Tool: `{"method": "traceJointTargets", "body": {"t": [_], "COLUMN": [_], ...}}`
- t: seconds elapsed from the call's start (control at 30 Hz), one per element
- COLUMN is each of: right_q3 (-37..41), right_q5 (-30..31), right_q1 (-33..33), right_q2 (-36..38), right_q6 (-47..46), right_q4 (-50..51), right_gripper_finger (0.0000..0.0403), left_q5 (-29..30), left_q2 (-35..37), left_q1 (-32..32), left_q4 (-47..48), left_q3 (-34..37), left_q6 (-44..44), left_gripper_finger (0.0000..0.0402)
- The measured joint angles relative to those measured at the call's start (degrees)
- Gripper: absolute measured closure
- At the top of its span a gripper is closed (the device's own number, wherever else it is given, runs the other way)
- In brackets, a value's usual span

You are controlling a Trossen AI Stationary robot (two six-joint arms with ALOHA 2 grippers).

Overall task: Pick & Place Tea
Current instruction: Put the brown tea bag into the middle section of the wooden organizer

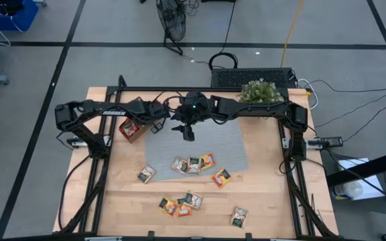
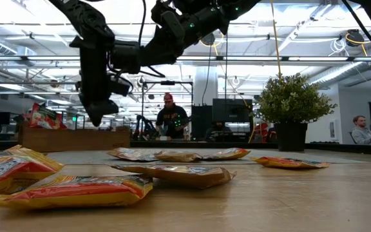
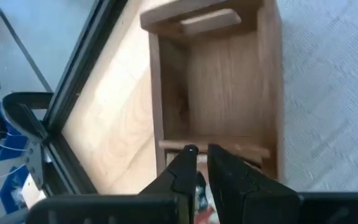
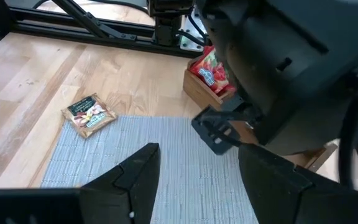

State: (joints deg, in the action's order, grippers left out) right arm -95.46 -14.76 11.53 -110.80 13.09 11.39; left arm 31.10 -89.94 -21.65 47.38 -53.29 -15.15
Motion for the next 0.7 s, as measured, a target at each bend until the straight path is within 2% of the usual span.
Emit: {"method": "traceJointTargets", "body": {"t": [0.2, 0.4, 0.57, 0.7], "right_q3": [0.0, 0.0, 0.0, 0.0], "right_q5": [-0.11, -0.11, -0.11, -0.11], "right_q1": [-0.02, 0.0, 0.0, 0.0], "right_q2": [0.0, 0.0, 0.0, 0.0], "right_q6": [-0.01, 0.13, 0.19, 0.78], "right_q4": [0.13, 0.1, 0.1, 0.05], "right_gripper_finger": [0.0202, 0.0202, 0.0202, 0.0202], "left_q5": [-5.99, -9.84, -12.2, -15.58], "left_q2": [0.0, 0.0, 0.0, 0.0], "left_q1": [-0.03, -1.32, -2.46, -2.99], "left_q4": [2.64, 2.49, 2.59, 2.38], "left_q3": [0.27, 1.78, 4.47, 5.11], "left_q6": [-0.29, -1.78, -3.0, -2.11], "left_gripper_finger": [0.0357, 0.0396, 0.0387, 0.0397]}}
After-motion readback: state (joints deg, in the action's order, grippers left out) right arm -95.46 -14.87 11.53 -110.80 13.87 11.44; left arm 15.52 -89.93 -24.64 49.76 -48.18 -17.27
